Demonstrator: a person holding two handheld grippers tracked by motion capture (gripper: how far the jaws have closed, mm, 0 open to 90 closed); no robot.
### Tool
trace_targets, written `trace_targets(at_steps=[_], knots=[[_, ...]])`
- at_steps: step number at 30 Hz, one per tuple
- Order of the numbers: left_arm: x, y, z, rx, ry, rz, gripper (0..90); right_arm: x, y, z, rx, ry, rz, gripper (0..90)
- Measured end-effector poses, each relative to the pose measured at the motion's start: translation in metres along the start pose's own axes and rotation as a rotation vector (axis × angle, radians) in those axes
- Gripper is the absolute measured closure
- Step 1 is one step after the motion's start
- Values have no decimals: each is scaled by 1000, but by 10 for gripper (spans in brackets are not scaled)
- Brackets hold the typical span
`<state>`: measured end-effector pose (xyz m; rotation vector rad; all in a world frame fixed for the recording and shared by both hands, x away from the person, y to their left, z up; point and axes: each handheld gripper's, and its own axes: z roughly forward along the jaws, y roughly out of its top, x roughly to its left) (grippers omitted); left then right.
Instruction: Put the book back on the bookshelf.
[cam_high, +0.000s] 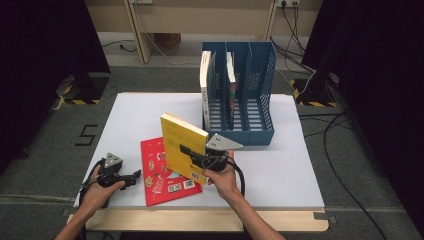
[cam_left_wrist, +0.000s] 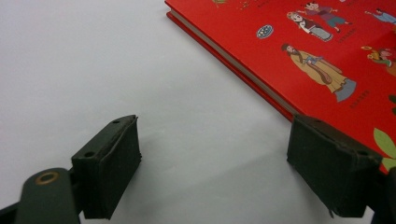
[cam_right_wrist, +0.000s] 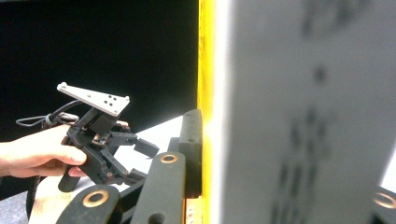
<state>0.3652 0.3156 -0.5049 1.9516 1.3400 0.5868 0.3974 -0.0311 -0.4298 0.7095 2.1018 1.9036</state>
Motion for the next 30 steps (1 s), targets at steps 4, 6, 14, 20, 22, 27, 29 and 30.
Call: trace_targets(at_steps=[4,6,14,20,22,27,29,30], knots=[[0,0,0,0,1,0,162,-1,8,-8,-24,-14,16,752],[0,0,0,0,0,0,162,-3,10,-11,-38,-19,21,752],[0,0,0,0,-1,-1,162,-8,17,-23,-68,-44,29,752],[0,0,0,0,-1,-1,162,-8,24,-36,-82,-66,33,753],[0,0,0,0,-1,0,162,-7,27,-43,-95,-75,35,753],[0,0,0,1,-2,-1,161,-7,35,-60,-122,-98,30,753],[0,0,0,1,-3,-2,161,-8,39,-68,-131,-111,38,752],[0,0,0,1,-3,-1,161,-10,40,-72,-137,-114,35,753]])
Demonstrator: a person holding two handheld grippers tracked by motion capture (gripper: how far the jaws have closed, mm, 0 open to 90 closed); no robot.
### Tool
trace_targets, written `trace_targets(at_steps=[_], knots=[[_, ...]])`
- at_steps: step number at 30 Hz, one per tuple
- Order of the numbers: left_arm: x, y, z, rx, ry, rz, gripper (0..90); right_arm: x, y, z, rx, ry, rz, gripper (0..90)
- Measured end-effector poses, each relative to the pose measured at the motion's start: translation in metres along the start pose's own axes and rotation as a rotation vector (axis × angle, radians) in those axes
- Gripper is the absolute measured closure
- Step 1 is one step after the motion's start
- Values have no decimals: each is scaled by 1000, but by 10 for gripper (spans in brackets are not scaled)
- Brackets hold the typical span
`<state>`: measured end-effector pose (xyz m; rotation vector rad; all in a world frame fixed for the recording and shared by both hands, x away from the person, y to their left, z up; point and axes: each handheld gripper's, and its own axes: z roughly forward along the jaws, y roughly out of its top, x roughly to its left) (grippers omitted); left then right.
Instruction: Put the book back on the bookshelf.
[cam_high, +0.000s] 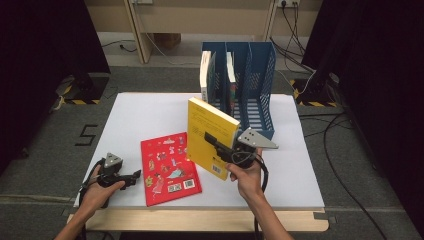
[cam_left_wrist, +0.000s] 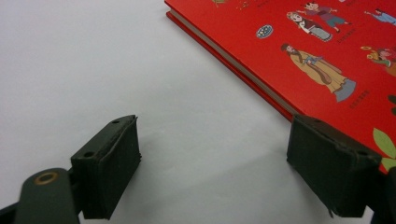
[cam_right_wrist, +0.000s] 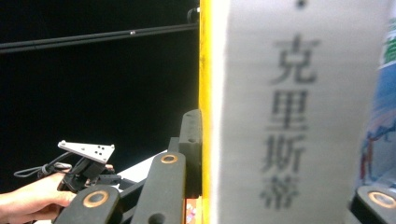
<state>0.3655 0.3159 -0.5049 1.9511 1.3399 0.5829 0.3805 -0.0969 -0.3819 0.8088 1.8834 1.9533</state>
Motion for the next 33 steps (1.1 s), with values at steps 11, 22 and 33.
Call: trace_targets(at_steps=[11,22,33], knots=[[0,0,0,-3,0,-2,161,-13,23,-46,-55,-104,2,753],[-1,0,0,-3,2,-1,161,-31,39,-77,-107,-222,12,753],[-1,0,0,-4,3,0,161,-43,51,-87,-143,-287,1,753]])
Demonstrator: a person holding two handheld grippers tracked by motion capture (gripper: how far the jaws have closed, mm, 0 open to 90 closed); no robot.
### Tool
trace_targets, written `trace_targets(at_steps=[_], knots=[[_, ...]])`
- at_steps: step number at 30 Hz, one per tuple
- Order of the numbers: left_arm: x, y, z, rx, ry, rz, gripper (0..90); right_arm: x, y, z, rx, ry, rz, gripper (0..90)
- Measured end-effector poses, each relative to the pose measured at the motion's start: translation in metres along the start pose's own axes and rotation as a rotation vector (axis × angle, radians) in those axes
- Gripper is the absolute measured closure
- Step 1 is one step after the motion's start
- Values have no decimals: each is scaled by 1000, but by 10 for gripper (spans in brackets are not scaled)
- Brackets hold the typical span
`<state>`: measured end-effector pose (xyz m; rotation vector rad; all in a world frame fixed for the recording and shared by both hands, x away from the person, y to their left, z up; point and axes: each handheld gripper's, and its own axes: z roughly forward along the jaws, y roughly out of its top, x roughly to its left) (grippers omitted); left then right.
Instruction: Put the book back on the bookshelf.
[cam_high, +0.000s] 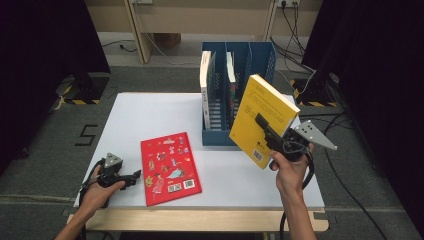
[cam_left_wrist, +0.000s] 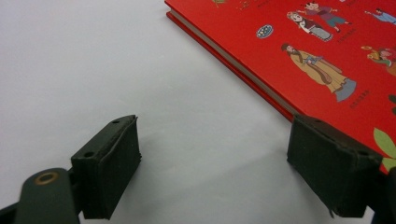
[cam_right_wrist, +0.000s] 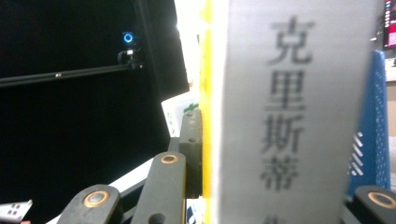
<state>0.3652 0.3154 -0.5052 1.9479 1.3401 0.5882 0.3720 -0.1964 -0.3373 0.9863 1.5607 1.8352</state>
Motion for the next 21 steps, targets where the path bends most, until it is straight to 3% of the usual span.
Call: trace_targets(at_steps=[13,21], knots=[[0,0,0,0,0,0,159,-15,18,14,-47,-88,-2,753],[0,0,0,0,0,0,159,-25,21,35,-28,-153,-35,753]])
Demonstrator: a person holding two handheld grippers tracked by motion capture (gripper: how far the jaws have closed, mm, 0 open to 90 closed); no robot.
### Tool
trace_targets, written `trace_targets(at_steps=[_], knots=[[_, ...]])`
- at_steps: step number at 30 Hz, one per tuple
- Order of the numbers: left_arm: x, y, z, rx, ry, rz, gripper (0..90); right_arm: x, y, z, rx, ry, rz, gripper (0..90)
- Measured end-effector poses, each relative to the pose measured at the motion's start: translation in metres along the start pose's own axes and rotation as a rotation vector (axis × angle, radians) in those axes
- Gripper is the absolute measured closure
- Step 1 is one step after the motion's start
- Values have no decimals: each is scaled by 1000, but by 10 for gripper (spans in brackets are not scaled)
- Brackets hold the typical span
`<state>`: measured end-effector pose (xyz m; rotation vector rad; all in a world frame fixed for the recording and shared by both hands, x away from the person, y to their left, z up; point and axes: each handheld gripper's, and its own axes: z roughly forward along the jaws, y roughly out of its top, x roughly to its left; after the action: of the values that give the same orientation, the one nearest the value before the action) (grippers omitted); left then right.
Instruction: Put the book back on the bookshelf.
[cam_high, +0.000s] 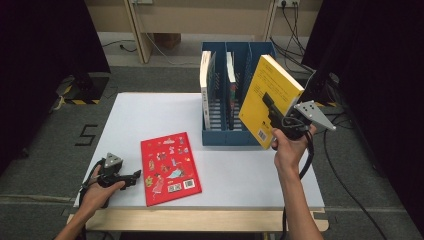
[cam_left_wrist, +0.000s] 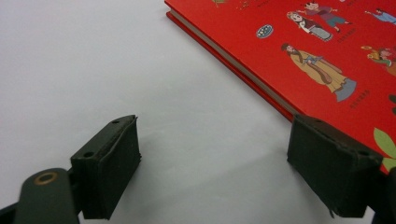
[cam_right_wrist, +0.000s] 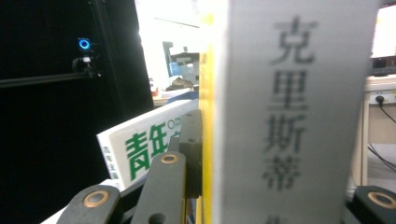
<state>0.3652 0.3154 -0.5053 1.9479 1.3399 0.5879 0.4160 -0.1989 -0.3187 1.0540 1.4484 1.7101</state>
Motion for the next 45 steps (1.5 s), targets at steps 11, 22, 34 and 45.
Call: trace_targets(at_steps=[11,22,34,45], knots=[[0,0,0,0,0,0,159,-6,-8,36,6,-71,-19,753],[0,0,0,1,-1,-1,159,-2,-13,73,19,-110,-46,753],[0,0,0,0,-2,-1,159,-3,-30,100,36,-147,-55,753],[0,0,0,0,-1,0,159,-8,-45,117,50,-176,-62,753]])
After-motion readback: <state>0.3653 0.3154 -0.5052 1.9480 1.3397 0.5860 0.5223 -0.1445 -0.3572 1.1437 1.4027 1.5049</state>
